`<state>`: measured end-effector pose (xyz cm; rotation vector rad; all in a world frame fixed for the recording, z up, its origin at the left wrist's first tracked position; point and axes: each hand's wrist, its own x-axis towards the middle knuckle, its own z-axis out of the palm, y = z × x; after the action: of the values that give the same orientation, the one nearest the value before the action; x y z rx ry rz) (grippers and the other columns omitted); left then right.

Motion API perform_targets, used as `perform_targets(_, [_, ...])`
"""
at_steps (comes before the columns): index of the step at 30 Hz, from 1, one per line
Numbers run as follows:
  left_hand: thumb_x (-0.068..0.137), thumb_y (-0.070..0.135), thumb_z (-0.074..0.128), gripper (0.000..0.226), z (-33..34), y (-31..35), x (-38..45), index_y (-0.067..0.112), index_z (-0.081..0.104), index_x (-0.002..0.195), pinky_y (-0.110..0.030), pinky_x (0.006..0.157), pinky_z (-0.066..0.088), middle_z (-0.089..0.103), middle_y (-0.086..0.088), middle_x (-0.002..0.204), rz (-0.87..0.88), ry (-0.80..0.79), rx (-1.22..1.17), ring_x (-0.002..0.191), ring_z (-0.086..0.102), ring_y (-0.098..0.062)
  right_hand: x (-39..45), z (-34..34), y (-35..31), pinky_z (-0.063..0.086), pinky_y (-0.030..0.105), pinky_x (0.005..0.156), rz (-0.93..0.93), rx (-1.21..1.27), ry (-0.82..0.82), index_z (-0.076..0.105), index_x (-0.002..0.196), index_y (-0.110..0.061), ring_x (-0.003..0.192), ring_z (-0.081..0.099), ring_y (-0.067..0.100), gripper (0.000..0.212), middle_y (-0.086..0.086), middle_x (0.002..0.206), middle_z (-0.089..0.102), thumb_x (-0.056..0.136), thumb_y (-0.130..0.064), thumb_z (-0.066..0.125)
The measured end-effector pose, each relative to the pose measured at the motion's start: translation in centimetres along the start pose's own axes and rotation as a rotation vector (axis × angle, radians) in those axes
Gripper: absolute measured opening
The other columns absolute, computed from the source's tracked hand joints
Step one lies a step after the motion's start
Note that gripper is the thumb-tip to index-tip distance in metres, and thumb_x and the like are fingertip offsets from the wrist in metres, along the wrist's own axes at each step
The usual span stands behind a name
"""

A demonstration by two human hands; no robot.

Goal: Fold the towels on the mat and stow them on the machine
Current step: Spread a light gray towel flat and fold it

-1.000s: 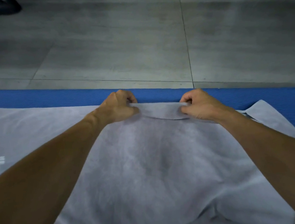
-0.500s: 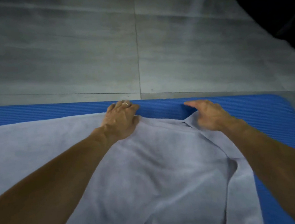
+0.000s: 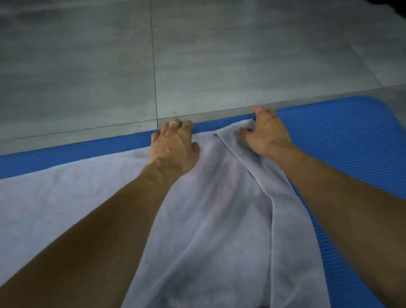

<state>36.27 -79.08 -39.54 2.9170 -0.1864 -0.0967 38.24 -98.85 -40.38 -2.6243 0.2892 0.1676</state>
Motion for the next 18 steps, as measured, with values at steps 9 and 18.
perform_targets(9, [0.076,0.024,0.048,0.035,0.9,1.0,-18.9,0.012,0.067,0.103,-0.036,0.076,0.048,0.063,-0.007,0.104,0.394,0.088,-0.186,0.092,0.059,-0.027,-18.6,-2.0,4.5,0.041,0.037,0.069,-0.541,-0.326,0.005,0.060,0.087,-0.012,0.081,0.055,0.028,0.025,0.005,0.089,0.056,0.077,-0.033,0.052])
perform_targets(18, [0.076,0.047,0.047,0.040,3.9,0.8,-29.1,0.020,0.066,0.099,-0.037,0.075,0.042,0.062,0.000,0.096,0.398,-0.089,0.030,0.089,0.057,-0.024,-29.6,-0.2,10.1,0.043,0.037,0.072,-0.543,-0.474,-0.072,0.065,0.093,-0.017,0.084,0.056,0.024,0.027,0.000,0.089,0.058,0.068,-0.014,0.072])
